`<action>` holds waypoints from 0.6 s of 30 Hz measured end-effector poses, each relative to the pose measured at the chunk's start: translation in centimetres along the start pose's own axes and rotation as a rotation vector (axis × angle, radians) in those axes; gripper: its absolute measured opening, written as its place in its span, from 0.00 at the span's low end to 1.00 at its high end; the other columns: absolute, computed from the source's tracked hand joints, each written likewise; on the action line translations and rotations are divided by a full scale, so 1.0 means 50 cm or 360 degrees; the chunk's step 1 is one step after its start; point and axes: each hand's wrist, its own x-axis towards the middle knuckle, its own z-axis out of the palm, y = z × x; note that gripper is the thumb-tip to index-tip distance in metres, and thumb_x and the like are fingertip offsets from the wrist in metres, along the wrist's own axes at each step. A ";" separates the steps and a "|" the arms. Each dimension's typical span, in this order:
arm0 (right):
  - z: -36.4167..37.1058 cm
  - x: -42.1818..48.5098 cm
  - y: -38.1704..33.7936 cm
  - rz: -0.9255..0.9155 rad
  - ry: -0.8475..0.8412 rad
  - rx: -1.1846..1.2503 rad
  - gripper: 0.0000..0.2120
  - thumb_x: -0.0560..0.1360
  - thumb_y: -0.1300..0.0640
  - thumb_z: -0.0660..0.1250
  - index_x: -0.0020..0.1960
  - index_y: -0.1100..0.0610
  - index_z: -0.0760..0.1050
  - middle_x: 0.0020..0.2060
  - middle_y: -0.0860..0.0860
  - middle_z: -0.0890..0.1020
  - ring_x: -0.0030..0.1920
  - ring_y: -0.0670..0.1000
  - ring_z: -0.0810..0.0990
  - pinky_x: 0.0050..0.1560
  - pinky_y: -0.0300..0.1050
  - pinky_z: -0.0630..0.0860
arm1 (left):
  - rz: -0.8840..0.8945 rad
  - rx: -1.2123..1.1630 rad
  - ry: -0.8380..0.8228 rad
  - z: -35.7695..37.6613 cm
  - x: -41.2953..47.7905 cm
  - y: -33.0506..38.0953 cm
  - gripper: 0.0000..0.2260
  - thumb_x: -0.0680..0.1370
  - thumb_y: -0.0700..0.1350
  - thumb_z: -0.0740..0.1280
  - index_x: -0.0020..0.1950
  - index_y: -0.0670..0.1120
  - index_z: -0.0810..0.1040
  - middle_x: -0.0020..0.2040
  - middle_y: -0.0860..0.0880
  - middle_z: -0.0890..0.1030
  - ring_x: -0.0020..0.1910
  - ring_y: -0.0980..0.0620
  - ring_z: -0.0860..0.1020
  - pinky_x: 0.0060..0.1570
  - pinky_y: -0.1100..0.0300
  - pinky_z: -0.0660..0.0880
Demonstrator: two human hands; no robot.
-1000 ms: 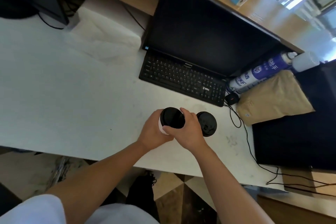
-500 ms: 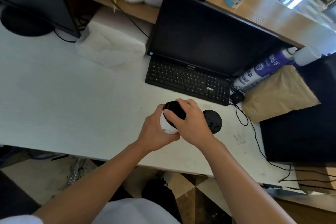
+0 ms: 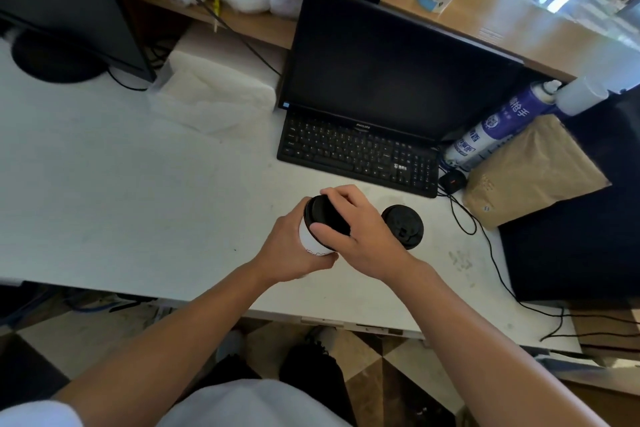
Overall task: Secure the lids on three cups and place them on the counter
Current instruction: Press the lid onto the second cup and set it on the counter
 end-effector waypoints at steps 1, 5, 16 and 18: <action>0.002 0.001 0.001 0.0016 0.0000 -0.0006 0.26 0.80 0.49 0.68 0.73 0.59 0.69 0.64 0.48 0.69 0.62 0.44 0.70 0.58 0.24 0.65 | -0.0009 -0.0008 0.0017 0.004 0.000 -0.001 0.33 0.64 0.47 0.80 0.65 0.58 0.69 0.54 0.61 0.79 0.53 0.61 0.79 0.48 0.65 0.80; 0.020 0.016 -0.003 0.0146 0.0042 0.0009 0.28 0.80 0.47 0.66 0.76 0.58 0.66 0.67 0.48 0.68 0.66 0.48 0.69 0.66 0.38 0.67 | -0.0036 -0.0054 0.0164 0.026 0.000 0.000 0.36 0.63 0.45 0.82 0.66 0.54 0.69 0.55 0.57 0.80 0.53 0.55 0.80 0.50 0.61 0.81; 0.034 0.033 -0.027 0.0327 0.0294 0.0131 0.31 0.80 0.45 0.66 0.78 0.56 0.64 0.68 0.51 0.69 0.67 0.51 0.70 0.65 0.41 0.69 | 0.0022 0.0108 0.0445 0.052 0.010 0.004 0.38 0.65 0.51 0.81 0.70 0.53 0.67 0.61 0.53 0.78 0.59 0.54 0.78 0.57 0.58 0.79; 0.022 0.031 -0.032 0.0325 0.0274 0.0293 0.39 0.76 0.43 0.70 0.81 0.52 0.57 0.68 0.47 0.68 0.67 0.46 0.69 0.63 0.38 0.68 | 0.0053 0.0085 0.0486 0.042 0.018 0.005 0.38 0.65 0.51 0.81 0.70 0.53 0.67 0.61 0.56 0.77 0.59 0.56 0.78 0.56 0.63 0.79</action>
